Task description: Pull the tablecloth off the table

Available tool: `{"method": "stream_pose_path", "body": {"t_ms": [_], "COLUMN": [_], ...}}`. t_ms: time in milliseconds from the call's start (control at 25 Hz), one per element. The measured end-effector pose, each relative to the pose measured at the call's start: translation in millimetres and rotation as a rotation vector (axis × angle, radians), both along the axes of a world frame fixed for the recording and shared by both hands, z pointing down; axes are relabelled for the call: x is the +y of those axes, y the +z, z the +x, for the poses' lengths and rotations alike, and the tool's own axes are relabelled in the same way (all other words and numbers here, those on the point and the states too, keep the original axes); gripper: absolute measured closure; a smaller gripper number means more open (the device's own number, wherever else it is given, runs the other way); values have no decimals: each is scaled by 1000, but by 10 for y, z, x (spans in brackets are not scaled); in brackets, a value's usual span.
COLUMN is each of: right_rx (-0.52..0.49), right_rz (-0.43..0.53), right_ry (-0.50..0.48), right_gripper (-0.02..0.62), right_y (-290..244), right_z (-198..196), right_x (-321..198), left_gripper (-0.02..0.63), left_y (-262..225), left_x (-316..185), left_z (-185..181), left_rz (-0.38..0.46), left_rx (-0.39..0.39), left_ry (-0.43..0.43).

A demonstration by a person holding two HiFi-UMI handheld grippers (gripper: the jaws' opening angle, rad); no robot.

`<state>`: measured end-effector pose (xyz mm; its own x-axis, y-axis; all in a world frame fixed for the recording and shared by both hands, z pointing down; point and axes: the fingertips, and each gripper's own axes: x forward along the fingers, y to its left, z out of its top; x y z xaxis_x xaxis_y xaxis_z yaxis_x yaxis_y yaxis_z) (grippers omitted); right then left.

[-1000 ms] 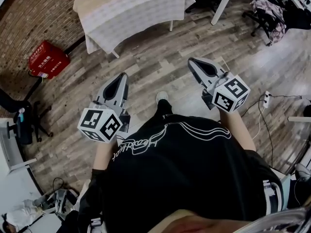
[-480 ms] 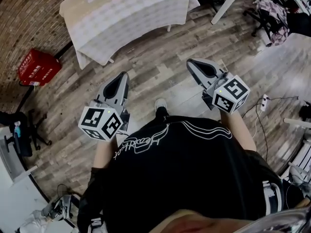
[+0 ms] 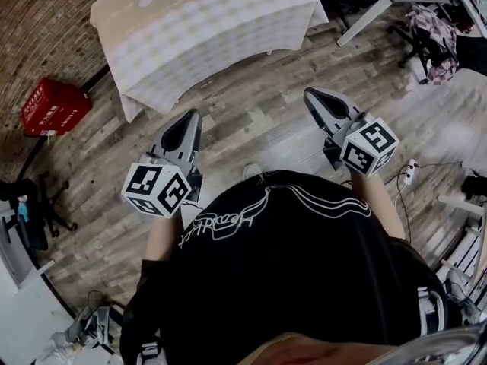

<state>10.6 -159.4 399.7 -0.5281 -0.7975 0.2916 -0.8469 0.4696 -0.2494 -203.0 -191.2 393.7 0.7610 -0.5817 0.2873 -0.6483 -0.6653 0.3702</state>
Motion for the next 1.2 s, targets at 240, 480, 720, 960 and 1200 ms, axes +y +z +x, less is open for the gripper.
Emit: {"method": "stream_pose_path", "body": {"t_ms": [240,480,720,960,1200], "right_rx": [10,-23,-22,2,11], "right_rz": [-37,-52,-65,-36,-54], "right_ry": [13,-7,-70,-123,-102], "right_gripper": [598,598,598,597,488], "right_y": [166,288,385,416,611], "right_z": [180,432,869,1380,1934], "right_x": [-326,-723,-1251,-1743,-2247], "left_gripper": [600,600,599,598,546], "left_y": [242,359,325,332,414], "left_x": [-203,-433,-733,-975,-1191], "left_z": [-84,-71,99,156,-194], "left_rz": [-43,-55,-32,4,23], "left_rx": [-24,-58,-103,-154,-180], "left_ry": [-66,-166,-295,-411,-589]}}
